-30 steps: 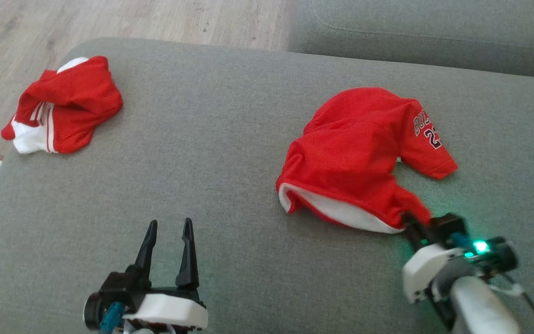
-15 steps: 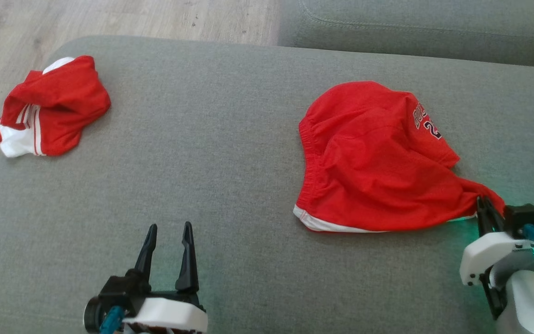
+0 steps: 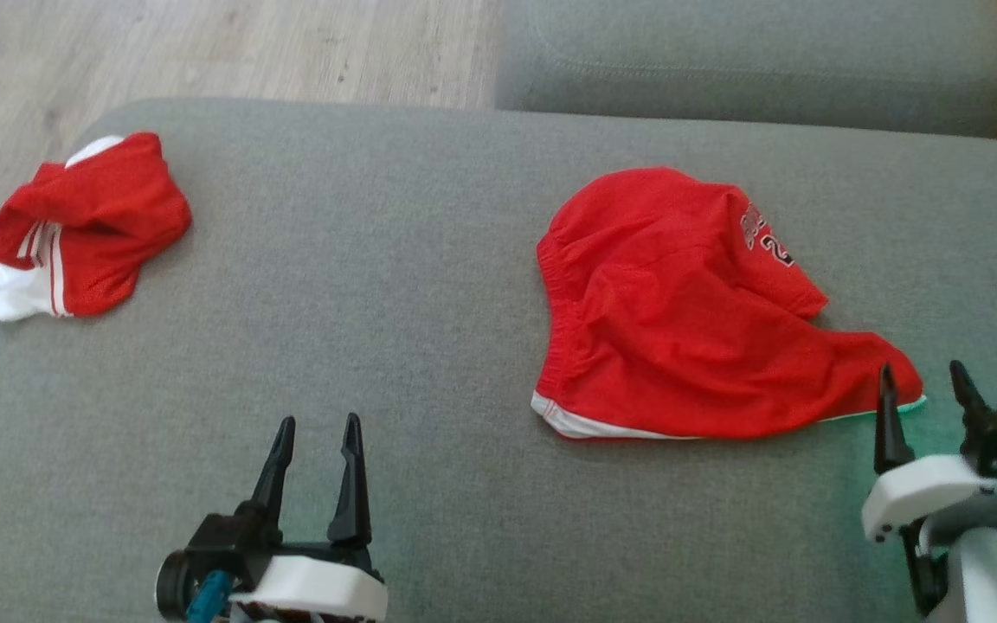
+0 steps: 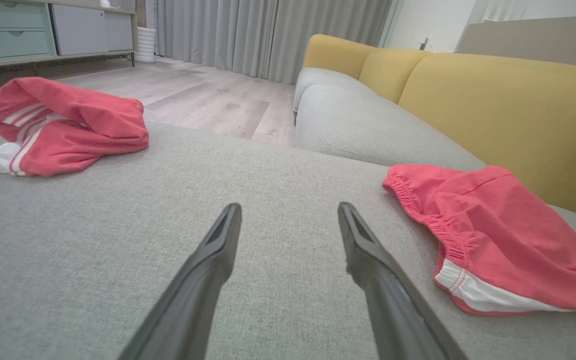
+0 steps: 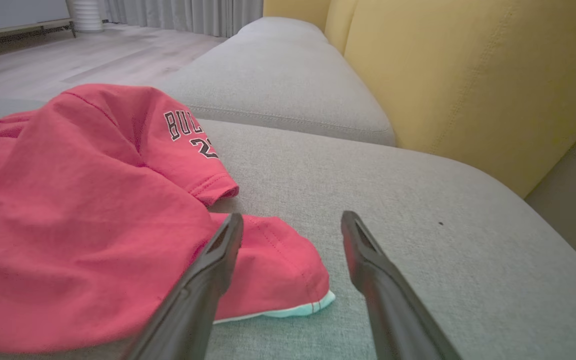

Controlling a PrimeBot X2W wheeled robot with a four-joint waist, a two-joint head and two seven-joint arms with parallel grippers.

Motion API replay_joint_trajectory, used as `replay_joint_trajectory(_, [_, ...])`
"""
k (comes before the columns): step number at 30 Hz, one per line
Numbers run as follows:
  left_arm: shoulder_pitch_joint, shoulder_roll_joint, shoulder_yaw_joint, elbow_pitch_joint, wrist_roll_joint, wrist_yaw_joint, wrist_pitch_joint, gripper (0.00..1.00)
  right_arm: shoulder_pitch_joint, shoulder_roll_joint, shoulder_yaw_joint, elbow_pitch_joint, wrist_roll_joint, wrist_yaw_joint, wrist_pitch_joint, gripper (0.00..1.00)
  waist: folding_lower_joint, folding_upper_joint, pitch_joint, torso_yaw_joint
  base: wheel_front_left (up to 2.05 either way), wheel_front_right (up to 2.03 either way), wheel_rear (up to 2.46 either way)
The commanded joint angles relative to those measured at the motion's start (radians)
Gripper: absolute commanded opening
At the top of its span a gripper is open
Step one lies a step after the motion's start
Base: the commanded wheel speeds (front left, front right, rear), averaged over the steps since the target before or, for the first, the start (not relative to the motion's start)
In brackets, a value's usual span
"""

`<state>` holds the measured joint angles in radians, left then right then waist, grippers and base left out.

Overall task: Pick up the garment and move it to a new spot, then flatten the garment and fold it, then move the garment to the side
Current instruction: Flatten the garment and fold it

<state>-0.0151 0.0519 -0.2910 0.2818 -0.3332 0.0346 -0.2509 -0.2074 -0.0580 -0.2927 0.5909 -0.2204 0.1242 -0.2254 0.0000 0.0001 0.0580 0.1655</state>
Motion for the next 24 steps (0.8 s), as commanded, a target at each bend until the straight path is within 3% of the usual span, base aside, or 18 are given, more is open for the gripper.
replay_joint_trajectory(1, [-0.031,-0.002,0.039,-0.035,0.010,-0.002,-0.011,1.00,0.009,0.004,0.039,-0.062,0.014,0.007,-0.019,1.00,0.0000,-0.0001,-0.015,-0.009,0.00,0.00,0.00])
replay_joint_trajectory(13, [0.007,-0.001,0.054,-0.015,0.002,-0.011,-0.011,1.00,0.142,0.008,0.206,-0.224,0.218,0.007,-0.027,1.00,0.0000,-0.0001,-0.083,-0.038,0.00,0.00,0.00])
replay_joint_trajectory(24, [-0.001,0.001,0.049,0.030,-0.010,-0.008,-0.009,1.00,0.172,0.008,0.310,-0.259,0.266,0.007,-0.010,1.00,0.0000,-0.0001,-0.087,-0.041,0.00,0.00,0.00])
